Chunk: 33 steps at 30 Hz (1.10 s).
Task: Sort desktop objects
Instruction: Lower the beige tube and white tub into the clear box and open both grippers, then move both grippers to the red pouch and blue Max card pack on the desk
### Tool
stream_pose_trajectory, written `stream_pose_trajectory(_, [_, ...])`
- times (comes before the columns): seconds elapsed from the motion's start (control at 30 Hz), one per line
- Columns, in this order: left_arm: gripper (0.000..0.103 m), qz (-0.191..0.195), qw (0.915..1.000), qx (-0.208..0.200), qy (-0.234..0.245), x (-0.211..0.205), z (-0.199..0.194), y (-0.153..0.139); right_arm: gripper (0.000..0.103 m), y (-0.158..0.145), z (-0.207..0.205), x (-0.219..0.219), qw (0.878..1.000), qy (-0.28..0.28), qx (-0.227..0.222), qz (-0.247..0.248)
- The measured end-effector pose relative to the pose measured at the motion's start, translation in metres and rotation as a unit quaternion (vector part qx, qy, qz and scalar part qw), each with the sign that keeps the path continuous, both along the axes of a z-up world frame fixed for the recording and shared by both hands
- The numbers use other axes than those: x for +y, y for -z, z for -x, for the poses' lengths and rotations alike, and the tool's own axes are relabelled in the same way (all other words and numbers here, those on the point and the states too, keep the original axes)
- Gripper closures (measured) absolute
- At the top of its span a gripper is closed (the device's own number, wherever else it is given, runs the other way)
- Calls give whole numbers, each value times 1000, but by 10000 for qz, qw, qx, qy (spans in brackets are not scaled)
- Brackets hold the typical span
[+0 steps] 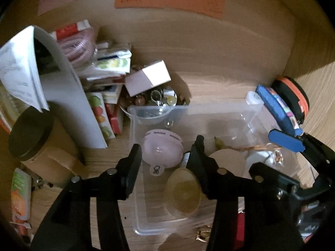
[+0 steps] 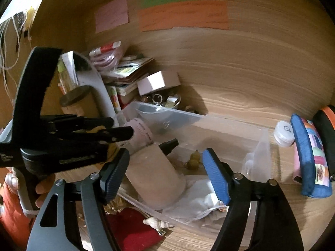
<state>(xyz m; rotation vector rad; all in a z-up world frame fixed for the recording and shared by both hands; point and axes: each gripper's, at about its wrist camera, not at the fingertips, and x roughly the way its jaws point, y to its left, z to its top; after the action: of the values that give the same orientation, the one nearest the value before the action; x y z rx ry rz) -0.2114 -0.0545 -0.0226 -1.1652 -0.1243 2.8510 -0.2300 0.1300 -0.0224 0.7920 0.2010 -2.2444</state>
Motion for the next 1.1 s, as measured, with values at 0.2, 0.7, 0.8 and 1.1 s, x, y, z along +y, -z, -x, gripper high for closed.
stream_pose_trajectory(0.2, [38, 162, 9994, 276, -135, -3, -21, -20, 33, -20, -4, 13, 9997, 116, 111, 200])
stream_pose_trajectory(0.7, [11, 267, 9975, 646, -137, 0, -92, -42, 29, -56, -75, 58, 9968, 184, 700, 327])
stream_pose_trajectory(0.8, [11, 330, 9979, 549, -91, 4, -102, -34, 25, -52, -87, 66, 9968, 214, 714, 278])
stream_pose_trajectory(1.1, [11, 201, 9997, -107, 98, 17, -111, 10, 24, -16, -111, 81, 9985, 145, 495, -178])
